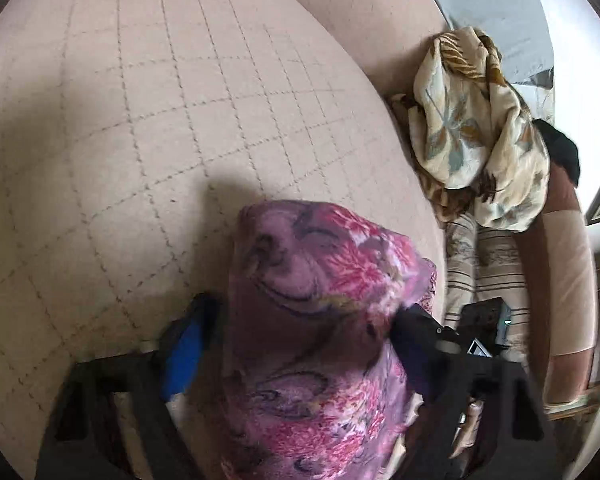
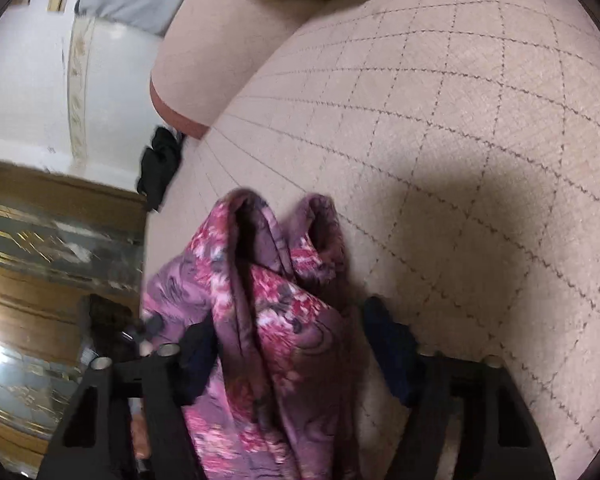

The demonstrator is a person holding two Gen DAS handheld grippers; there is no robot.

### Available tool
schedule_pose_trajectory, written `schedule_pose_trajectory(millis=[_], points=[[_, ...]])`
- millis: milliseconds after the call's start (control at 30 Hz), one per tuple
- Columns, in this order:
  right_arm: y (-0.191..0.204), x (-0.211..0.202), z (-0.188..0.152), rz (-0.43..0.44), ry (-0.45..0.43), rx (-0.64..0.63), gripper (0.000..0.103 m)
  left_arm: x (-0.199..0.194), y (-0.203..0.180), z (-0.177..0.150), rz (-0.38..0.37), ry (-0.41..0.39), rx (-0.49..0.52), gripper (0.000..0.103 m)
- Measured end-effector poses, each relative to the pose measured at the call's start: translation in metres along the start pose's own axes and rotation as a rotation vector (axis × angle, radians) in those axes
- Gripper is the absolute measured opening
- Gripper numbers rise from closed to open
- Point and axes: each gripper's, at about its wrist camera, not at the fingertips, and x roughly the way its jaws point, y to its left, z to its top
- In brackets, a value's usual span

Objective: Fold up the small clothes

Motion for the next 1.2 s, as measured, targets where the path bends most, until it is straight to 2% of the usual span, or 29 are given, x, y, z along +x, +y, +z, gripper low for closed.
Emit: schedule_pose_trajectory(millis=[67,100,167,233,300,367,467,533,567,600,633,667,700,733,767,800,867,900,1000,1067,1100,1167,1200], points=[[-0.003,0.001,0.001,-0.025,0.013,0.017,0.038,0.001,-0.005,-0.002,0.027,0.011,0.015,0.041],[-0.004,0.0,0.0,-0.034,0.01,0.039,0.034,-0.004,-0.005,0.0,0.006,0.02,0.009,0.033],[0.004,0.0,-0.001,-0.029,-0.005,0.066,0.026,-0.023,-0.014,0.003,-0.039,0.019,0.021,0.03],[0.021,-0.002,-0.005,-0.037,-0.027,0.042,0.024,-0.044,-0.021,0.008,-0.049,-0.004,0.034,0.03],[0.042,0.001,-0.004,-0.009,-0.042,0.027,0.023,-0.066,-0.027,0.024,-0.036,-0.042,0.048,0.03],[0.063,0.008,0.0,0.028,-0.055,0.017,0.023,-0.086,-0.031,0.05,0.004,-0.087,0.068,0.03],[0.095,0.037,0.017,0.055,-0.074,0.018,0.023,-0.094,-0.037,0.092,0.095,-0.122,0.114,0.03],[0.107,0.064,0.032,0.039,-0.083,0.005,0.024,-0.085,-0.025,0.115,0.131,-0.134,0.074,0.035],[0.106,0.075,0.037,0.037,-0.08,0.009,0.028,-0.077,-0.017,0.118,0.181,-0.141,0.069,0.044],[0.104,0.086,0.04,0.022,-0.077,0.01,0.033,-0.07,-0.007,0.115,0.247,-0.137,0.063,0.048],[0.101,0.094,0.041,-0.017,-0.073,0.002,0.034,-0.066,0.002,0.106,0.319,-0.123,0.068,0.048],[0.096,0.1,0.039,-0.078,-0.066,0.004,0.04,-0.065,0.009,0.093,0.371,-0.117,0.096,0.048],[0.091,0.101,0.034,-0.082,-0.055,0.024,0.043,-0.072,0.016,0.074,0.366,-0.133,0.139,0.052],[0.091,0.096,0.028,-0.048,-0.05,0.033,0.047,-0.08,0.023,0.055,0.342,-0.144,0.158,0.056],[0.093,0.087,0.019,-0.035,-0.045,0.02,0.059,-0.092,0.032,0.032,0.313,-0.154,0.158,0.064],[0.101,0.07,0.004,-0.063,-0.052,-0.032,0.075,-0.099,0.039,0.016,0.297,-0.16,0.152,0.071],[0.111,0.04,-0.031,-0.122,-0.083,-0.134,0.087,-0.111,0.055,-0.021,0.28,-0.146,0.137,0.072],[0.112,0.027,-0.055,-0.128,-0.082,-0.156,0.088,-0.117,0.062,-0.035,0.277,-0.14,0.129,0.072],[0.095,0.002,-0.116,-0.084,-0.061,-0.117,0.088,-0.122,0.078,-0.074,0.295,-0.126,0.1,0.073],[0.081,-0.008,-0.149,-0.113,-0.087,-0.083,0.087,-0.123,0.075,-0.087,0.3,-0.145,0.098,0.073],[0.072,-0.009,-0.159,-0.125,-0.099,-0.066,0.081,-0.125,0.073,-0.093,0.316,-0.146,0.109,0.073],[0.06,-0.017,-0.172,-0.093,-0.154,-0.015,0.075,-0.124,0.068,-0.099,0.343,-0.146,0.132,0.073],[0.059,-0.024,-0.171,-0.071,-0.176,0.0,0.075,-0.127,0.067,-0.103,0.349,-0.146,0.132,0.073]])
